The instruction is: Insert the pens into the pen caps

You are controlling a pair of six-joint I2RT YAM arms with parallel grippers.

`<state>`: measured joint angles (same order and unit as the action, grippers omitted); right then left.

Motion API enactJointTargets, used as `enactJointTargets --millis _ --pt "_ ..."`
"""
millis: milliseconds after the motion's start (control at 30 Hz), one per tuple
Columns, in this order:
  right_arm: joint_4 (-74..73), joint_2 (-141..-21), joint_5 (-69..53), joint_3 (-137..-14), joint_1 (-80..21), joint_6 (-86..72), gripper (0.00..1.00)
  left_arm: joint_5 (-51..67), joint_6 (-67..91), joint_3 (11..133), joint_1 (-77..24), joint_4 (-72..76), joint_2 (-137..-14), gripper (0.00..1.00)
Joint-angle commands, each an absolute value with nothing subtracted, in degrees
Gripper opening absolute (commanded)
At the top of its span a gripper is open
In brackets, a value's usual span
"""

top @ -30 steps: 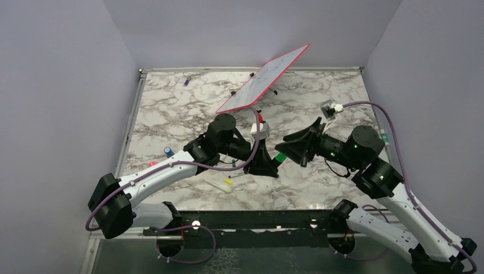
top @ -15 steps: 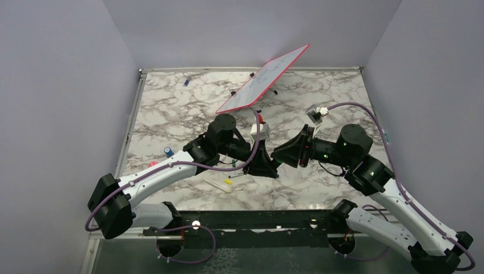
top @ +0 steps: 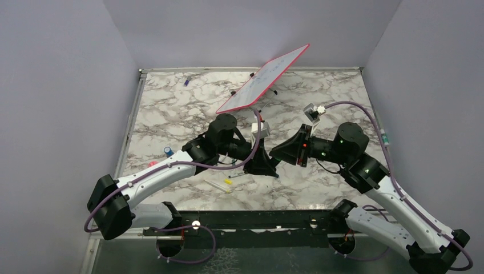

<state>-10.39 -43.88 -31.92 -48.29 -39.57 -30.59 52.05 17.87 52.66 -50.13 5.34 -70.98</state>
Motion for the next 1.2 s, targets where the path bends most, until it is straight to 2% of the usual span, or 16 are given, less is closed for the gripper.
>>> enactJointTargets --millis 0,300,467,633,800,933,1000,1167 --pt "-10.5 -45.9 -43.7 -45.2 -40.7 -35.3 0.01 41.7 16.7 60.4 -47.0 4.8 -71.4 0.00" --pt "-0.9 -47.0 -50.4 -40.8 -40.7 -40.1 0.01 48.4 23.3 65.0 -44.6 9.4 -74.1 0.00" --pt "-0.7 -46.6 -53.6 -39.8 -40.7 -39.8 0.01 52.5 21.9 70.8 -43.5 3.4 -76.4 0.00" --pt "-9.8 -47.7 -55.8 -41.9 -40.7 -36.9 0.01 50.5 10.5 81.1 -41.6 -14.8 -80.1 0.00" --pt "-14.4 -48.3 -59.9 -43.6 -40.8 -36.5 0.01 51.6 7.8 81.6 -38.6 -16.7 -79.6 0.00" --pt "-16.1 -48.3 -53.4 -46.7 -40.7 -36.7 0.01 53.8 7.8 78.5 -39.1 -15.4 -79.0 0.00" --pt "-14.7 -48.0 -47.7 -48.2 -40.7 -37.6 0.06 52.9 7.9 74.6 -39.8 -13.5 -77.4 0.00" --pt "-4.6 -48.1 -35.6 -48.8 -40.8 -42.3 0.29 54.9 12.3 63.4 -41.1 -3.6 -74.3 0.00"
